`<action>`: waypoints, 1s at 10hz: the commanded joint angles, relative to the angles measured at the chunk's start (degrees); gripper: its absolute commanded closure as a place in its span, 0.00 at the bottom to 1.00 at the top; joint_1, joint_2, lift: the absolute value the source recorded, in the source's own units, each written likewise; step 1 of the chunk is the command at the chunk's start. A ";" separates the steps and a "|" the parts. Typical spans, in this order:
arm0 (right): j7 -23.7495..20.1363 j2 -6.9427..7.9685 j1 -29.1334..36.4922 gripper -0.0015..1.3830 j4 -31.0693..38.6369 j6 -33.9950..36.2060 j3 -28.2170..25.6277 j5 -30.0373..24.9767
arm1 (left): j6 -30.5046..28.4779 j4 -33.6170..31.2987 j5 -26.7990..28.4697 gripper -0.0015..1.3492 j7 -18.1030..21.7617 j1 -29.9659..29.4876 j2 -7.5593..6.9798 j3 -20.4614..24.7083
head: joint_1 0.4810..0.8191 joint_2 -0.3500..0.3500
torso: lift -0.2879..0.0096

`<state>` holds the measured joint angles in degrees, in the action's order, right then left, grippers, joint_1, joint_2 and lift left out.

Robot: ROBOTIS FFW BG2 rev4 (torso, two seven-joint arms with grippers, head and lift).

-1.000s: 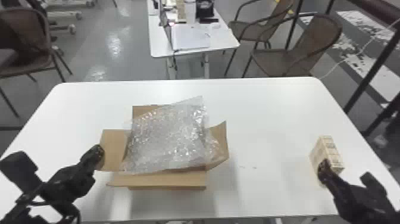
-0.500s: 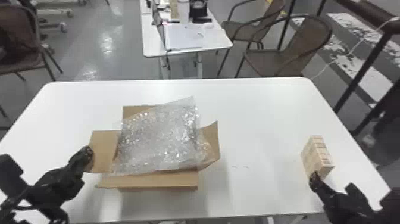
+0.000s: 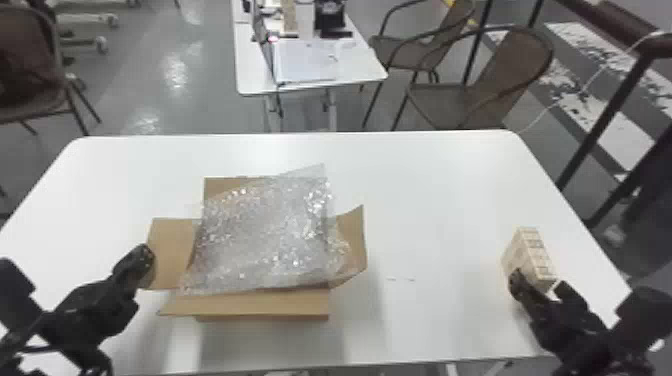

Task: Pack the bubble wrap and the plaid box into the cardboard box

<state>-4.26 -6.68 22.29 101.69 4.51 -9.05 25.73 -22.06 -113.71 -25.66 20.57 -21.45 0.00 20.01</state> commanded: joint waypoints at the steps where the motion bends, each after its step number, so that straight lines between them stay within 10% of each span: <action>1: -0.14 -0.17 -0.49 0.55 0.09 0.06 0.00 -0.32 | 0.00 0.07 0.08 0.90 0.00 -0.08 0.15 0.03 | 0.63 0.48 | 0.56; 3: -0.40 0.00 -0.40 0.91 -0.96 -1.00 0.00 0.20 | 0.00 0.07 0.08 0.90 0.00 0.01 0.15 -0.06 | 0.63 0.48 | 0.56; 10: -5.85 0.00 -4.36 0.92 8.97 4.98 4.04 3.19 | 0.00 0.07 0.26 0.90 0.00 0.01 0.15 -0.41 | 0.63 0.53 | 0.56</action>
<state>-9.94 -6.67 19.17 109.35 7.75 -5.78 28.48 -22.06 -113.66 -25.46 20.57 -21.47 0.00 19.74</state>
